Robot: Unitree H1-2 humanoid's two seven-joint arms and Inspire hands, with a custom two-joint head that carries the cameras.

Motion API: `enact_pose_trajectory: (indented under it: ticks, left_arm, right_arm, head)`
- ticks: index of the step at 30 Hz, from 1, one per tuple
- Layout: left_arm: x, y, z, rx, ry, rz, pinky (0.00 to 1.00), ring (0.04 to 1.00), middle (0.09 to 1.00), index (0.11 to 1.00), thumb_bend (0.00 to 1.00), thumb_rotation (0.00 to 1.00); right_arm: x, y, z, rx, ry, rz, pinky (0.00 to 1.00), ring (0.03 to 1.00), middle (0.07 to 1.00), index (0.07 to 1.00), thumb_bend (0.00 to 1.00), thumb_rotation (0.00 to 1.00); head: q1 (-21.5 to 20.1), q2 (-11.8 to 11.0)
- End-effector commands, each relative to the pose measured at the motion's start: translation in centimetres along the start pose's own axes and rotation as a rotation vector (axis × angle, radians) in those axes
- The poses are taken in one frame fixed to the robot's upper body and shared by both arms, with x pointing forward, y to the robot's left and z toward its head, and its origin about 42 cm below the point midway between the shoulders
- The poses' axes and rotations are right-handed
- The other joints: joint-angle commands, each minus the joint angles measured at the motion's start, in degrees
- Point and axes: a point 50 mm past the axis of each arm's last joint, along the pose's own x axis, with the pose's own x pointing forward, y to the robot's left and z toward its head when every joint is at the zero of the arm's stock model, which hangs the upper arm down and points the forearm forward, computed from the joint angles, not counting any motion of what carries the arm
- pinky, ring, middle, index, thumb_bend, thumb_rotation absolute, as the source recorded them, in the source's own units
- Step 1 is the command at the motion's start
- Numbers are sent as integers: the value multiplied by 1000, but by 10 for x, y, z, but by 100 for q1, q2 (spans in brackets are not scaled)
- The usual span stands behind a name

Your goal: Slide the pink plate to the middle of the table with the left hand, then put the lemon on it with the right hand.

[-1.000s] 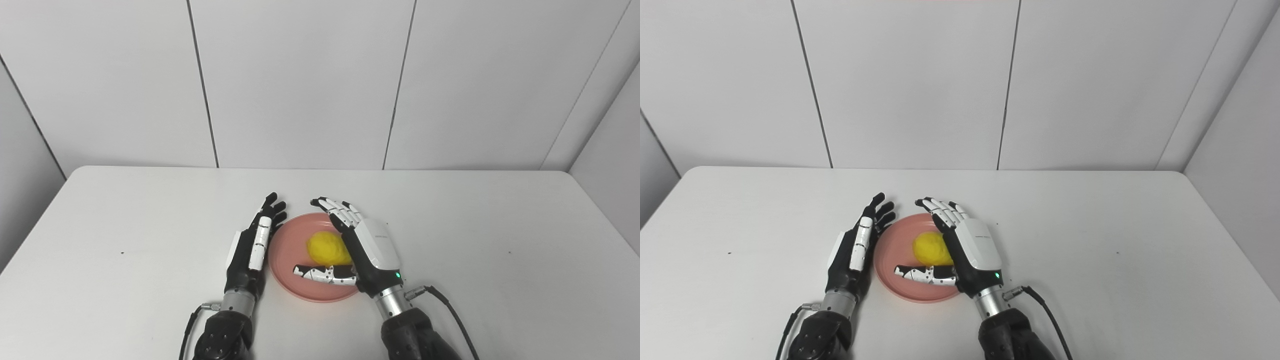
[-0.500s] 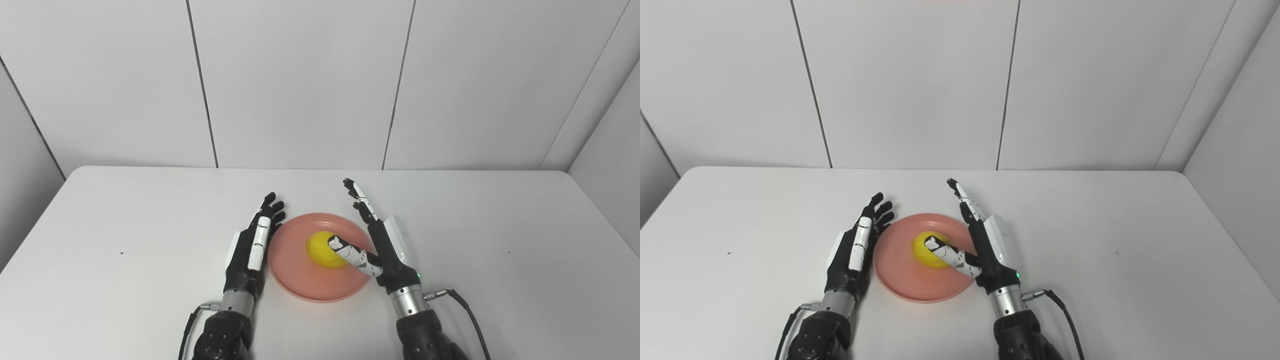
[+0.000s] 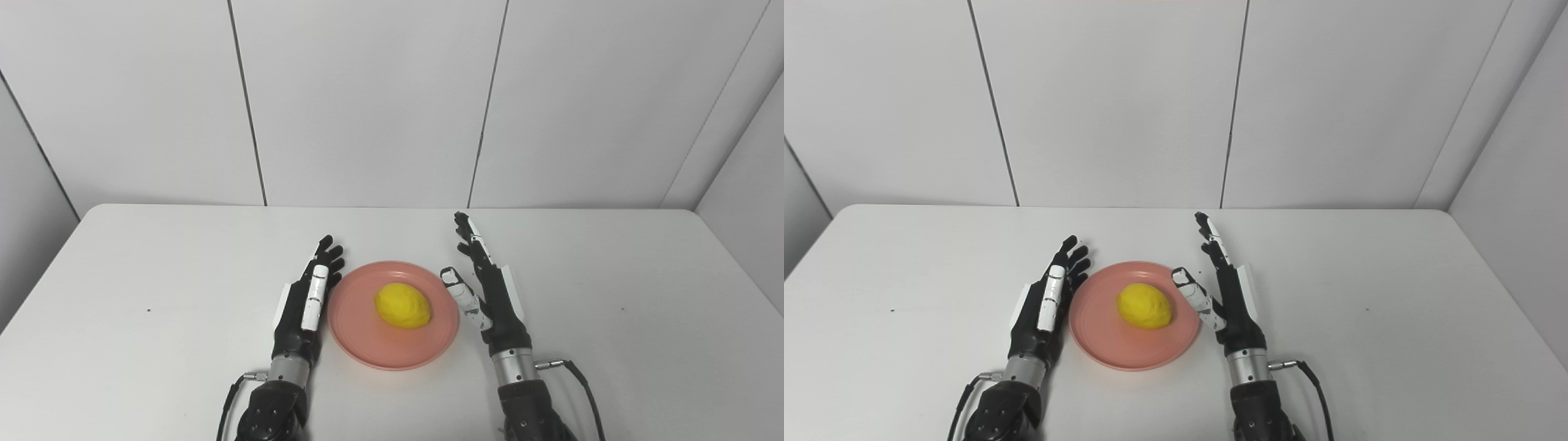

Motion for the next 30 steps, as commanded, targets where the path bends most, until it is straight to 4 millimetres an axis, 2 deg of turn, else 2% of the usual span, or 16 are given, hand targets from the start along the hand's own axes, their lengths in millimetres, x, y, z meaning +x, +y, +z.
enact_pose_trajectory:
  ticks: [1,12,16,30]
  left_arm:
    - [4,-2,4,16,-17,10,941,921,929,933,575,1000]
    - [4,-2,4,27,-21,9,958,928,936,941,577,1000]
    - [4,-2,4,33,-20,11,959,932,937,943,581,1000]
    - [5,0,4,26,-27,26,956,941,933,936,590,1000]
  right_arm:
    - [-1,3,0,30,6,-13,882,928,939,931,642,980]
    - [-6,9,-3,132,76,-35,901,927,940,935,638,1000]
    - [-9,13,-3,192,101,-26,923,938,947,954,599,1000]
    - [-16,15,-4,349,196,-19,952,965,965,968,625,1000]
  head:
    - [8,-3]
    - [-14,-1]
    - [-8,-6]
    - [-27,25]
